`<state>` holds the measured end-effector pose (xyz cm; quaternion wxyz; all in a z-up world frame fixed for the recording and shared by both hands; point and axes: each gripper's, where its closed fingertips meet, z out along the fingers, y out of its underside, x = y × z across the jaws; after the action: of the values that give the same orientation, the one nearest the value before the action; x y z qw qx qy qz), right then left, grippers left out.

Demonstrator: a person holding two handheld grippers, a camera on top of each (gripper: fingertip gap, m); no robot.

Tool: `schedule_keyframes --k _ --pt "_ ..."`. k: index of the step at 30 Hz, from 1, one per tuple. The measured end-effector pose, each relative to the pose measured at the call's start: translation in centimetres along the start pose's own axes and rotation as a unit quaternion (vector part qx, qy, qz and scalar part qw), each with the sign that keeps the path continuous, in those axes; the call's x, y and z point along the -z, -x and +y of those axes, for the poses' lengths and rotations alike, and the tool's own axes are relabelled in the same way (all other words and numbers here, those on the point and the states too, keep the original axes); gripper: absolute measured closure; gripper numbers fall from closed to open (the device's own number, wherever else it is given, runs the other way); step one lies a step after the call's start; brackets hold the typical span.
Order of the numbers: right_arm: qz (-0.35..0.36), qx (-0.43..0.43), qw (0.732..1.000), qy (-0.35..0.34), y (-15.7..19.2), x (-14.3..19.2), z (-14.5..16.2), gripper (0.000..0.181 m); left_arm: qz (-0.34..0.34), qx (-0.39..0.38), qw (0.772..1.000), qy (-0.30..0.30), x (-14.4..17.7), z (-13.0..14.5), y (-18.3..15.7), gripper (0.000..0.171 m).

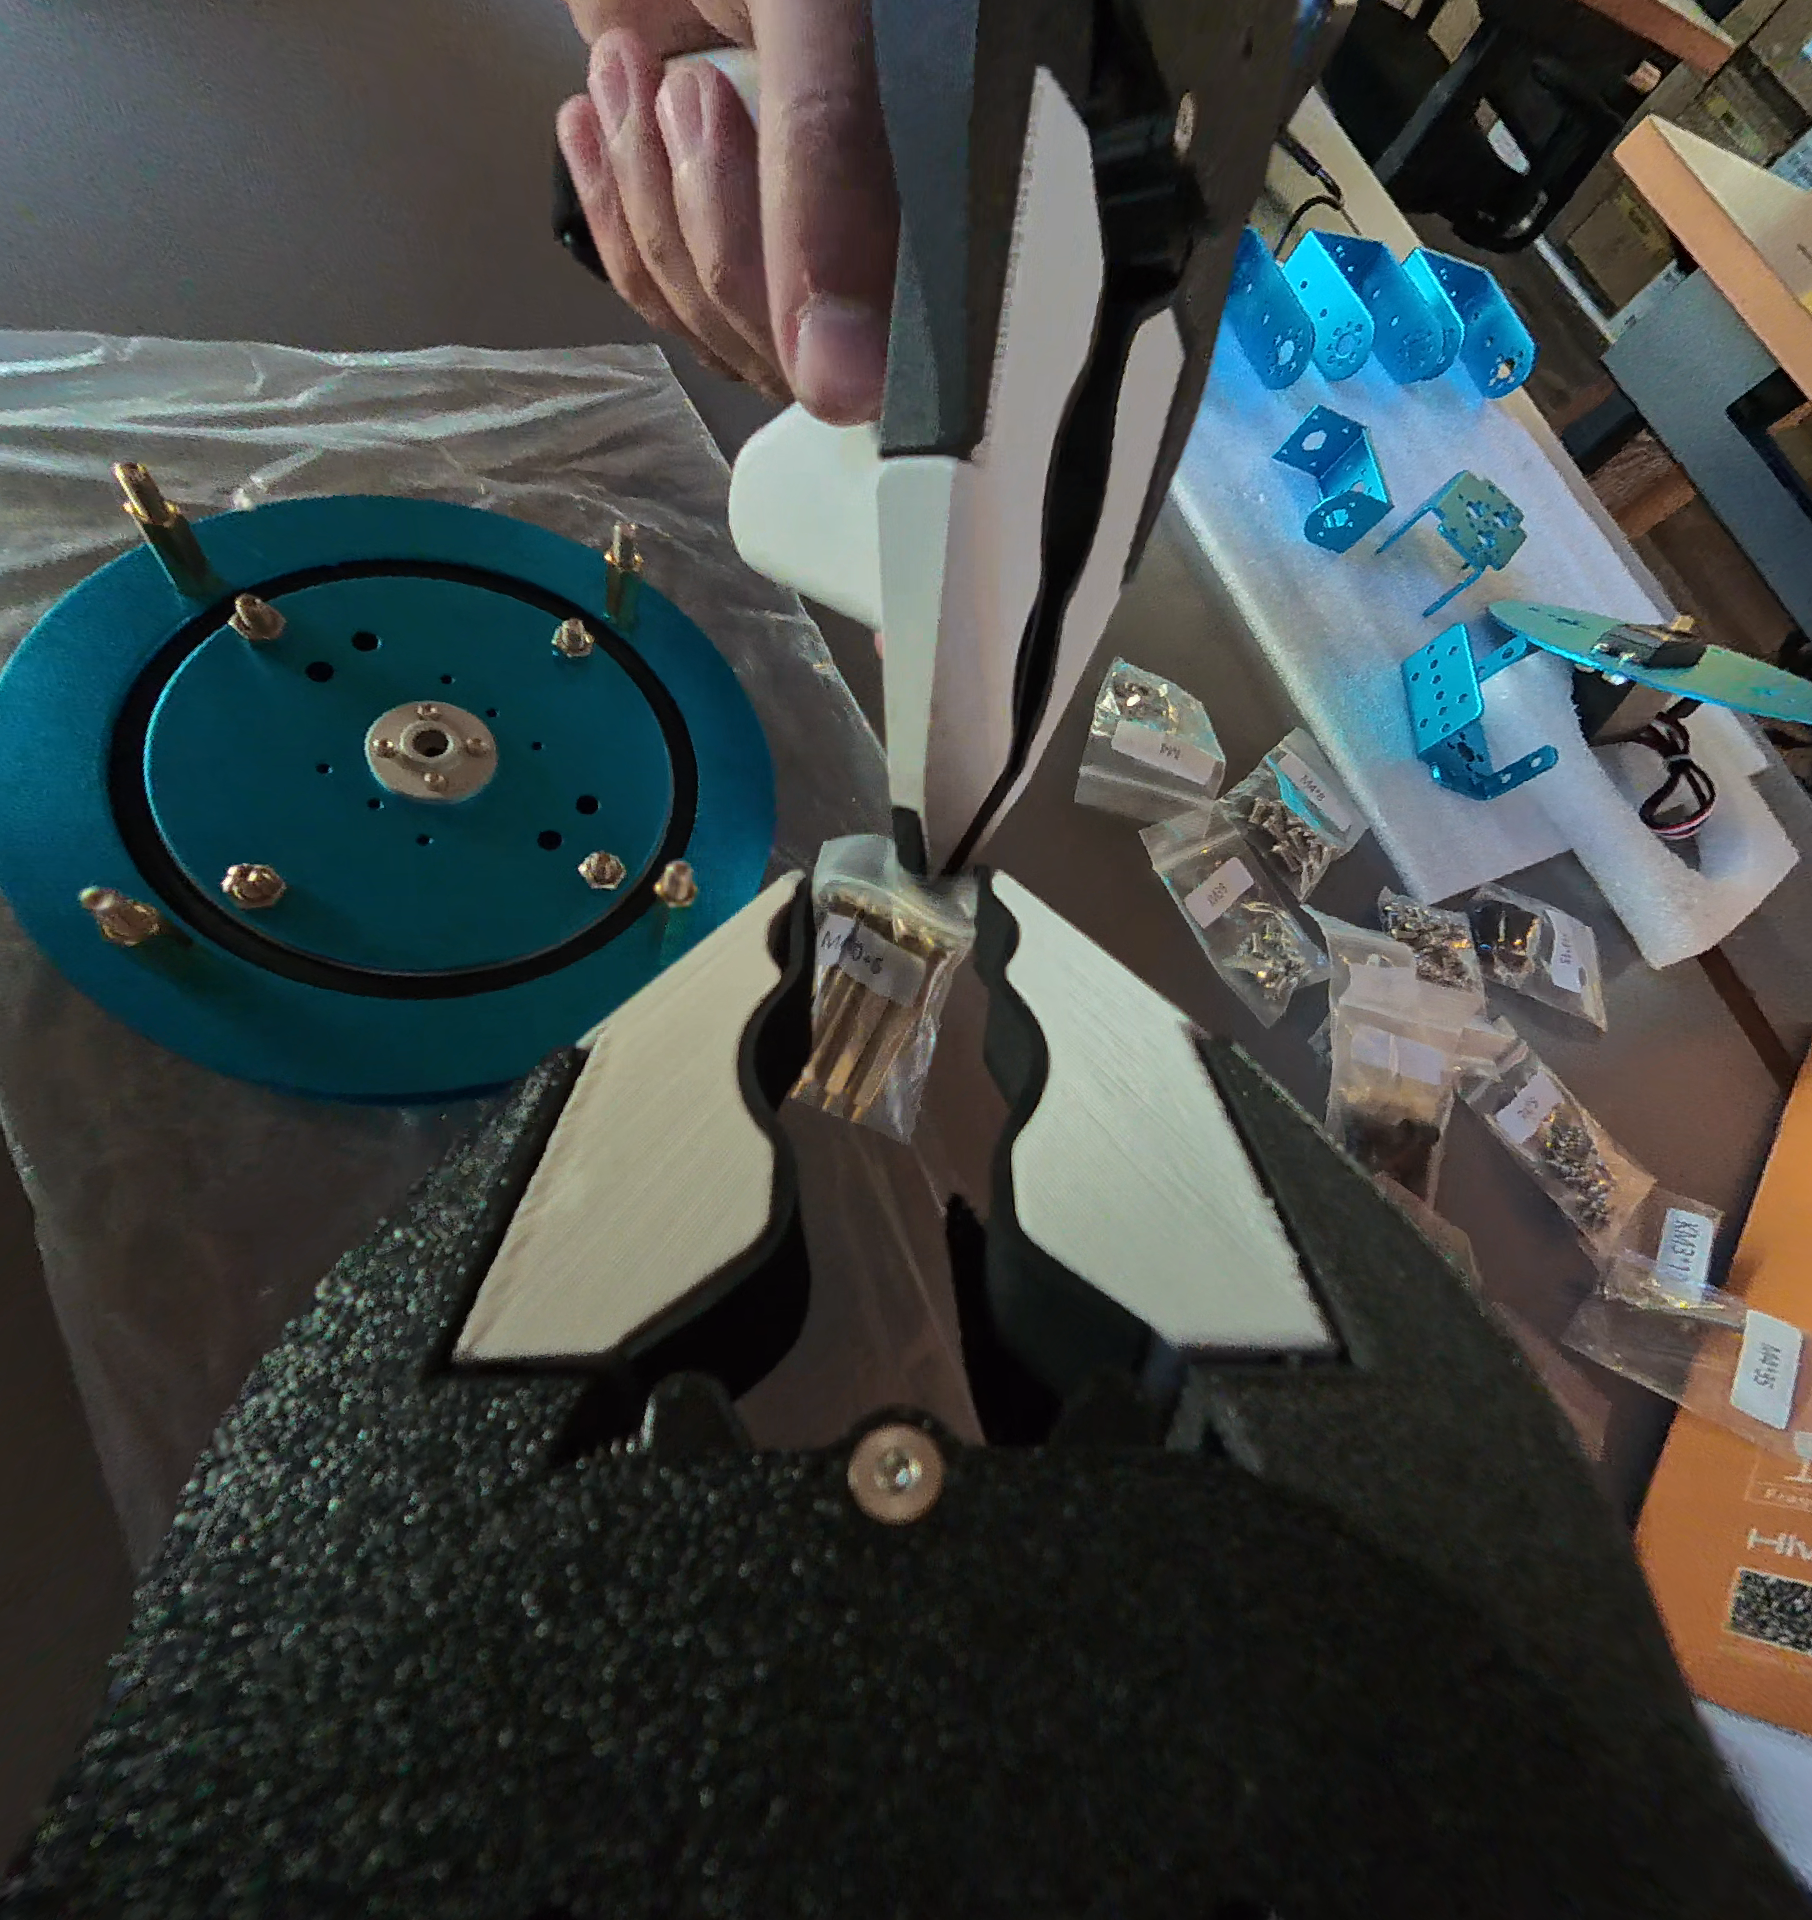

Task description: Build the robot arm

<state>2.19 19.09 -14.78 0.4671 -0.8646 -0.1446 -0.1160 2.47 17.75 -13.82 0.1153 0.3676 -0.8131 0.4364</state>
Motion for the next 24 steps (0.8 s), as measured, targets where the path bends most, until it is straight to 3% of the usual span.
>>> schedule_keyframes --k 7,10,12,15,18,21,24 --pt "-0.008 -0.140 0.990 -0.024 -2.2 3.8 0.2 0.142 0.051 0.109 0.991 -0.062 -0.1 -2.0 -0.2 0.171" --pt "-0.063 -0.254 0.965 -0.031 -1.0 4.5 0.1 0.145 0.026 0.112 0.992 -0.053 -0.8 -1.7 0.5 0.171" --pt "-0.082 -0.283 0.955 -0.036 -0.2 4.3 0.1 0.145 0.001 0.118 0.991 -0.055 -0.9 -1.6 1.3 0.171" --pt "-0.047 -0.258 0.965 0.013 -0.5 3.0 1.5 0.149 -0.059 0.095 0.992 -0.057 0.3 -1.3 2.7 0.171" --pt "-0.072 -0.219 0.972 0.047 0.3 1.5 1.4 0.152 -0.127 0.070 0.987 -0.063 1.9 -0.9 4.3 0.171" --pt "-0.112 -0.162 0.976 0.094 1.4 0.2 2.2 0.158 -0.151 0.074 0.981 -0.092 3.2 -0.7 4.7 0.171" --pt "-0.107 -0.100 0.982 0.122 1.8 -0.8 2.8 0.162 -0.152 0.086 0.978 -0.118 3.8 0.0 4.2 0.170"
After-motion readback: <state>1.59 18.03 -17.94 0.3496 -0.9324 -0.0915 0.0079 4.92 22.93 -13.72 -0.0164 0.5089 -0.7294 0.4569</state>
